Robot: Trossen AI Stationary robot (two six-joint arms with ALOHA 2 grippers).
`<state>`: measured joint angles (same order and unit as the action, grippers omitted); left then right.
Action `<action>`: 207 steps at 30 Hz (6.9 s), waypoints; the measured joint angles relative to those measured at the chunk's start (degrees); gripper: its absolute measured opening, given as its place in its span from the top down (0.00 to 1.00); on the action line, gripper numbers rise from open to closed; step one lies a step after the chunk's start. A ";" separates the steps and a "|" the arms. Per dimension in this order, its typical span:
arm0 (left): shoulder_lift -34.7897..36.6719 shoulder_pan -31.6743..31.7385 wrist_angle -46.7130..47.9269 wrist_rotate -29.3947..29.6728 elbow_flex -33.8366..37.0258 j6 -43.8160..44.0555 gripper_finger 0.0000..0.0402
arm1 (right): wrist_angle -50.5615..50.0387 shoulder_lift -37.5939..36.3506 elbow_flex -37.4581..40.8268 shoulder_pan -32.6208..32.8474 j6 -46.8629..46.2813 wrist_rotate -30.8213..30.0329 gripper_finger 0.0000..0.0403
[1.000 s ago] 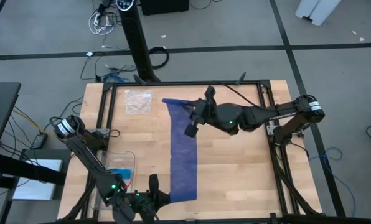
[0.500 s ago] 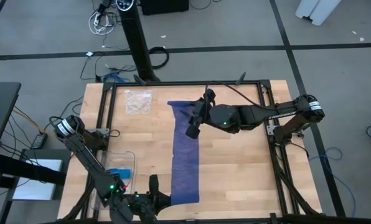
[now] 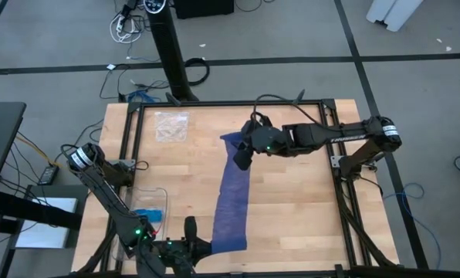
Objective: Roll bandage
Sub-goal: Roll the blue bandage
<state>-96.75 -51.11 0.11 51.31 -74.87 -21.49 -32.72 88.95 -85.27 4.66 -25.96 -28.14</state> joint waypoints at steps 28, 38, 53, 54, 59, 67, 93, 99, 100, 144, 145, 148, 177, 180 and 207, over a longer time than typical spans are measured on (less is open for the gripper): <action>0.04 0.48 4.05 1.77 0.00 3.85 0.96 | 2.27 -0.02 0.00 -1.83 -1.35 22.78 0.54; 0.96 0.48 5.43 0.42 -1.56 2.13 0.96 | -2.98 -4.08 0.04 4.58 12.14 17.32 0.59; 4.00 2.09 18.48 -1.48 -13.61 -2.94 0.96 | 31.34 -10.91 29.95 18.70 28.01 11.31 0.63; 4.00 2.35 19.26 -1.47 -14.47 -2.98 0.96 | 35.52 -10.72 32.77 19.11 28.42 11.39 0.63; 3.98 3.19 24.09 -0.83 -18.87 -3.80 0.96 | 59.39 -8.01 44.70 20.91 28.48 11.30 0.63; 3.96 5.09 28.99 1.36 -24.64 -6.63 0.96 | 79.26 2.24 49.76 23.52 22.59 12.97 0.63; 4.02 7.60 25.27 4.43 -27.69 -15.71 0.96 | 96.42 26.35 37.65 24.31 19.45 8.86 0.55; 4.49 7.63 23.65 3.94 -27.69 -17.29 0.96 | 96.60 26.45 37.75 24.50 19.56 6.77 0.63; 4.58 7.67 23.70 4.02 -27.69 -17.25 0.96 | 96.94 26.43 37.75 24.60 19.58 6.75 0.67; 19.56 12.87 11.73 9.86 20.28 7.53 0.96 | 68.14 13.00 3.96 41.12 60.60 -10.04 1.00; 19.56 12.87 10.09 9.01 20.88 7.55 0.96 | 68.07 12.21 3.96 40.85 60.77 -10.04 1.00; 18.57 12.79 6.65 7.14 21.86 7.28 0.96 | 68.28 9.84 3.96 39.70 62.04 -10.05 1.00; 6.27 6.01 -8.01 -2.17 12.98 -3.92 0.96 | 50.06 0.20 4.02 16.47 41.89 -11.70 0.93; 6.27 5.99 -7.95 -2.15 12.96 -3.86 0.96 | 46.60 0.63 4.07 15.55 38.91 -10.86 0.87; 6.27 5.70 -8.36 -3.69 12.96 -2.30 0.96 | 24.86 0.70 4.07 11.26 5.16 -7.08 0.60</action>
<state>-90.48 -45.41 -8.25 47.63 -61.91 -23.79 -7.87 89.65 -81.21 15.92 -20.80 -35.21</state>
